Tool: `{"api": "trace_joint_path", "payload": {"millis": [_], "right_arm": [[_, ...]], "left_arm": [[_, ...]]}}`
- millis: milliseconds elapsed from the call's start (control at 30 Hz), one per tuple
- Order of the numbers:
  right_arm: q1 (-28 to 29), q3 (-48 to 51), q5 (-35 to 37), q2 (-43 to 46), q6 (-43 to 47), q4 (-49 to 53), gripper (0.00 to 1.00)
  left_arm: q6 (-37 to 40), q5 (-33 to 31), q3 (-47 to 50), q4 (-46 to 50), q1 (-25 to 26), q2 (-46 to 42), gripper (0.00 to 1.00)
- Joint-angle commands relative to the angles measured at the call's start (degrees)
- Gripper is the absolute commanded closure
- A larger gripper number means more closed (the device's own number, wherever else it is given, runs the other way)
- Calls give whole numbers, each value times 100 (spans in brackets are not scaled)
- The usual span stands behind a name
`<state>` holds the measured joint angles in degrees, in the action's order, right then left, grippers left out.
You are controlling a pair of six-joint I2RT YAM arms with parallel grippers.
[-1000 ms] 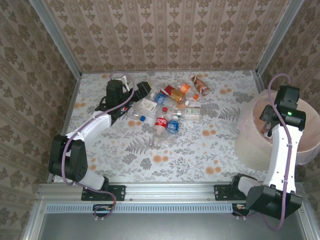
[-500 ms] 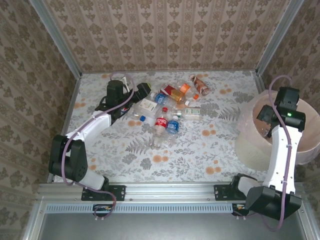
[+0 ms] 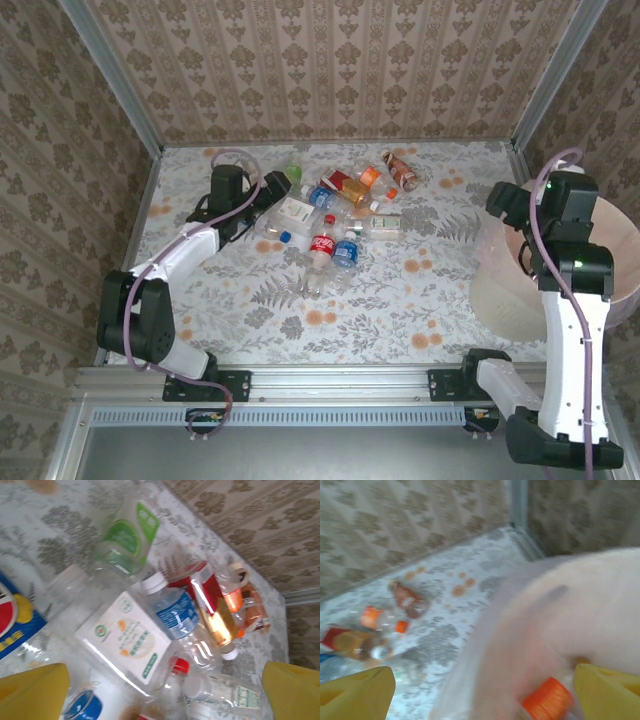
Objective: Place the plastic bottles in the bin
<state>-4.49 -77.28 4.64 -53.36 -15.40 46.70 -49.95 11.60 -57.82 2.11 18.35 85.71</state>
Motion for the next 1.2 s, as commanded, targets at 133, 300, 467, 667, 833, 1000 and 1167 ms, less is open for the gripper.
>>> {"api": "trace_joint_path", "payload": {"millis": [133,300,467,667,833,1000,1167], "right_arm": [[830,612,-1116,41,-148,-1689,0],[1428,1011,-1507,41,-152,-2539,0],[1928,1362,-1340,-123,-413,-2942,0],[2760,1646,-767,-826,-725,-3154,0],[3483,1605,360,-1842,-1316,-3066,0],[3824,1384,629,-2921,-2219,-2710,0],[4128,1478,525,-3630,-2796,-2793,1]], "left_arm": [[-225,-781,-211,1098,-202,-113,0],[-258,-868,-321,1283,-347,39,0],[-381,-697,-364,1399,-276,210,0],[-313,-641,-259,1522,-244,246,0],[-309,-595,-212,1444,-244,206,0],[-243,-553,-143,1415,-244,156,0],[-243,-567,37,1380,-253,44,0]]}}
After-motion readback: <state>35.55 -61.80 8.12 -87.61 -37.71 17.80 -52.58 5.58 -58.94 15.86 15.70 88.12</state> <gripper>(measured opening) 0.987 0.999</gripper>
